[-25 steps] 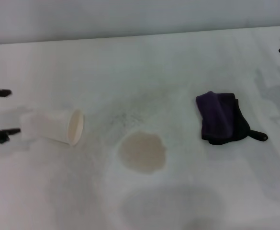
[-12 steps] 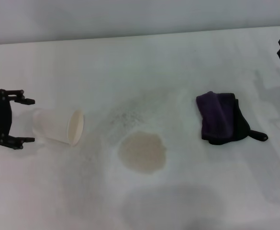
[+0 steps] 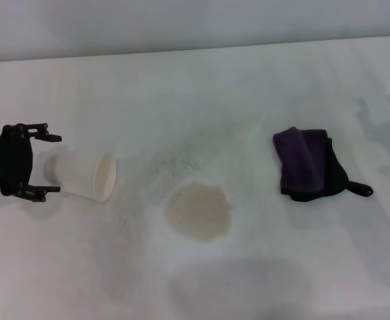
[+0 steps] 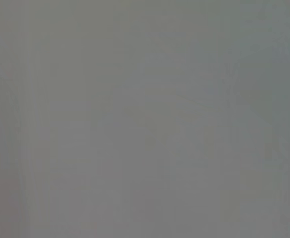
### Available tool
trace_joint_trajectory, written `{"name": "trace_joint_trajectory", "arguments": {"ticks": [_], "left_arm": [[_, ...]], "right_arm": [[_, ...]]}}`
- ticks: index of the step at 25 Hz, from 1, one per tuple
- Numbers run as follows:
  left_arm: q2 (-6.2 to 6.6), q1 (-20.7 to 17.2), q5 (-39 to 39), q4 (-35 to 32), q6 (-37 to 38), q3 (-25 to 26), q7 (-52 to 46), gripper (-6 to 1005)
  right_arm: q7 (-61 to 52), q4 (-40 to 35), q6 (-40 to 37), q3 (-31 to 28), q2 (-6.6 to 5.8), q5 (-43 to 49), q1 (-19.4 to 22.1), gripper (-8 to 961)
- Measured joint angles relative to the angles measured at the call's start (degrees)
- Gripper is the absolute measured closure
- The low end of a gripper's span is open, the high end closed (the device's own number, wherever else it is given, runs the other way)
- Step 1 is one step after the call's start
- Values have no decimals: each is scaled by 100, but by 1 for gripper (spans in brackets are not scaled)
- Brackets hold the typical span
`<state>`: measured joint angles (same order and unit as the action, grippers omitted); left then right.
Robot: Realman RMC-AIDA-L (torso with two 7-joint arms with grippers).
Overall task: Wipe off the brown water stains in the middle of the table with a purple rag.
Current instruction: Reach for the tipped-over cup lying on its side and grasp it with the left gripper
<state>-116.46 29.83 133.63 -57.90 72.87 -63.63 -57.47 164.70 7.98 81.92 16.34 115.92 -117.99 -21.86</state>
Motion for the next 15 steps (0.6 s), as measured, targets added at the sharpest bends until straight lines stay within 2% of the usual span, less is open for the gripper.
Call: {"name": "trace_joint_trajectory", "arguments": {"ticks": [8, 15], "left_arm": [[-150, 64, -23, 317, -130, -18, 210, 112], [-189, 83, -22, 509, -281, 5, 236, 114]], "right_arm": [[-1, 14, 37, 2, 0, 21, 9, 306], [-5, 49, 86, 36, 0, 22, 69, 307]]}}
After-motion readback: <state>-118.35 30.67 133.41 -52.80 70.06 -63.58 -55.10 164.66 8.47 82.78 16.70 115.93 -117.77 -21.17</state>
